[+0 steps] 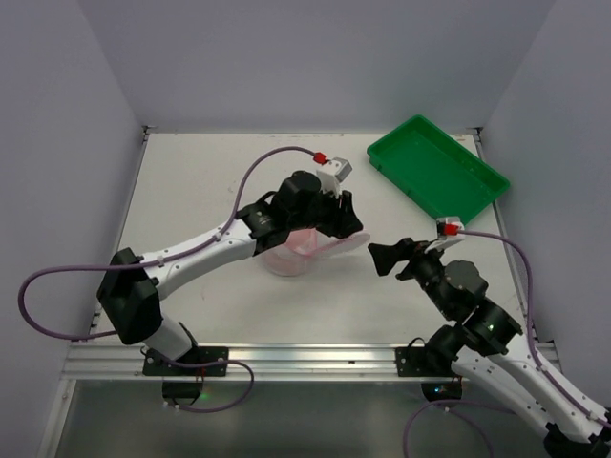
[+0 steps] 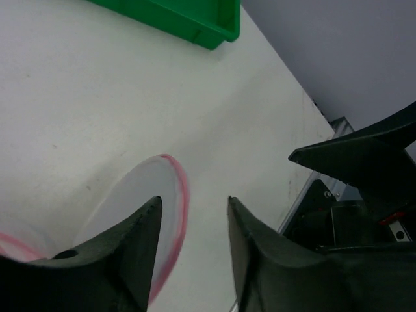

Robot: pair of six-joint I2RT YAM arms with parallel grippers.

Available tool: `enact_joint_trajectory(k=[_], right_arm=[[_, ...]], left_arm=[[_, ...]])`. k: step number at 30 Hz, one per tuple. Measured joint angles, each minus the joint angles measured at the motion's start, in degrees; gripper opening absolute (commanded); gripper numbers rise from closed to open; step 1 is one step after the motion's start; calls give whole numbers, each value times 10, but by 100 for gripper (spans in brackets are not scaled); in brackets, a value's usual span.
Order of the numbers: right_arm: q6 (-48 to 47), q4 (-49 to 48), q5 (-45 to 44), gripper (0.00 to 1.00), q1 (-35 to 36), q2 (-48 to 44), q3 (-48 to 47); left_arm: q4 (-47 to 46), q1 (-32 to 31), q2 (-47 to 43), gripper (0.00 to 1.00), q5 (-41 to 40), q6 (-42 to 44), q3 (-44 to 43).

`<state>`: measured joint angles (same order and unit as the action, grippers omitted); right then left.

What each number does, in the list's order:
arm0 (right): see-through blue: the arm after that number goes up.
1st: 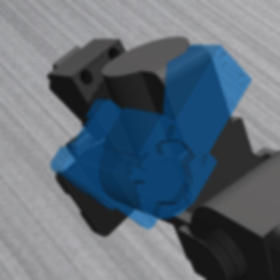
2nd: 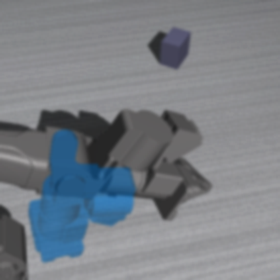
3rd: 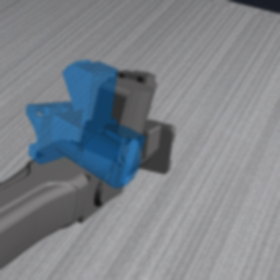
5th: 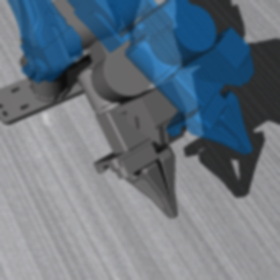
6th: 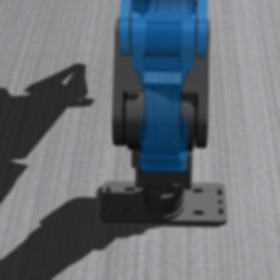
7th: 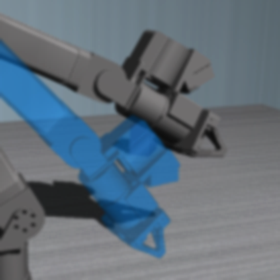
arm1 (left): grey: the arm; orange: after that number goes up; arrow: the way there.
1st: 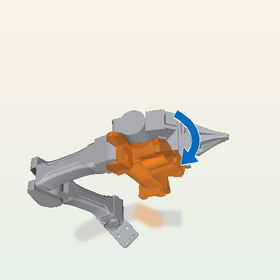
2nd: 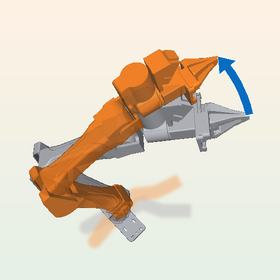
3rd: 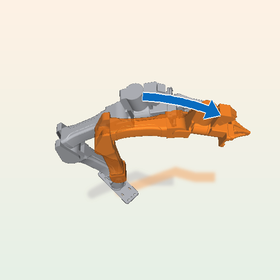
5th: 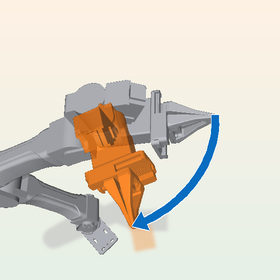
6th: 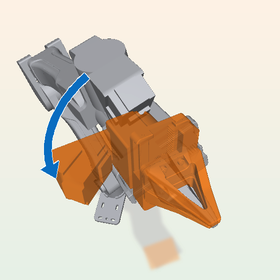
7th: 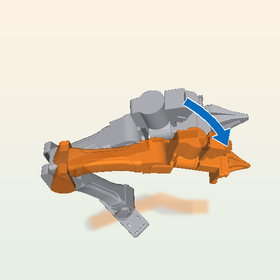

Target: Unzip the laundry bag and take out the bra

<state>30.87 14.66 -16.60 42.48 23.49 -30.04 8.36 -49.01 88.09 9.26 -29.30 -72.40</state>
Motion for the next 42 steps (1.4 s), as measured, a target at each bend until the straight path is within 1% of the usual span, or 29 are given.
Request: enact_joint_trajectory(k=[1, 3, 4, 7, 9, 11, 15, 18, 19, 21, 24, 26, 29, 32, 33, 35, 36, 37, 39, 41, 42], right_arm=[[0, 7, -8, 93, 0, -15, 0], [-1, 17, -23, 94, 0, -43, 0], [-2, 19, -29, 94, 0, -54, 0], [-7, 24, -38, 95, 0, -66, 0], [-12, 26, -35, 95, 0, -61, 0], [-17, 26, -23, 94, 0, -41, -3], [-27, 22, 18, 93, 0, 38, -23], [-30, 11, 60, 92, 0, 102, -40], [-29, 6, 74, 91, 0, 124, -46], [-28, -5, 104, 90, 0, 162, -59], [-23, -32, 148, 90, 2, 221, -75], [-17, -53, 170, 89, 3, 256, -77], [-5, -72, 197, 89, 5, 290, -77], [3, -92, 219, 89, 6, 311, -77], [6, -96, 225, 89, 7, 319, -79], [9, -98, 237, 89, 9, 337, -88], [11, -99, 239, 89, 10, 345, -92], [13, -100, 242, 89, 12, 352, -97], [15, -101, 245, 89, 15, 366, -108], [17, -100, 249, 89, 19, 384, -125], [18, -100, 250, 89, 21, 394, -135]], left_arm=[[-2, -11, 7, 68, 3, -4, -1], [-2, -30, 16, 78, 11, -11, -4], [-2, -36, 17, 86, 14, -14, -5], [14, -43, 8, 100, -1, -11, -14], [40, -37, -16, 100, -34, -5, -20], [68, -17, -45, 100, -62, 1, -25], [110, 81, -101, 99, -92, 20, -30], [137, 147, -103, 92, -115, 36, -28], [145, 161, -99, 86, -115, 42, -23], [153, 184, -84, 82, -112, 51, -9], [163, 212, -45, 78, -98, 66, 8], [165, 226, -14, 78, -85, 76, 7], [171, 240, 41, 74, -69, 95, -7], [182, 241, 90, 62, -54, 113, -35], [184, 241, 103, 53, -48, 118, -41], [187, 241, 116, 39, -38, 124, -47], [190, 241, 118, 23, -33, 125, -47], [193, 241, 119, 17, -29, 125, -46], [191, 241, 115, 5, -24, 122, -41], [182, 241, 92, 0, -25, 115, -14], [182, 241, 74, 0, -29, 108, 4]])
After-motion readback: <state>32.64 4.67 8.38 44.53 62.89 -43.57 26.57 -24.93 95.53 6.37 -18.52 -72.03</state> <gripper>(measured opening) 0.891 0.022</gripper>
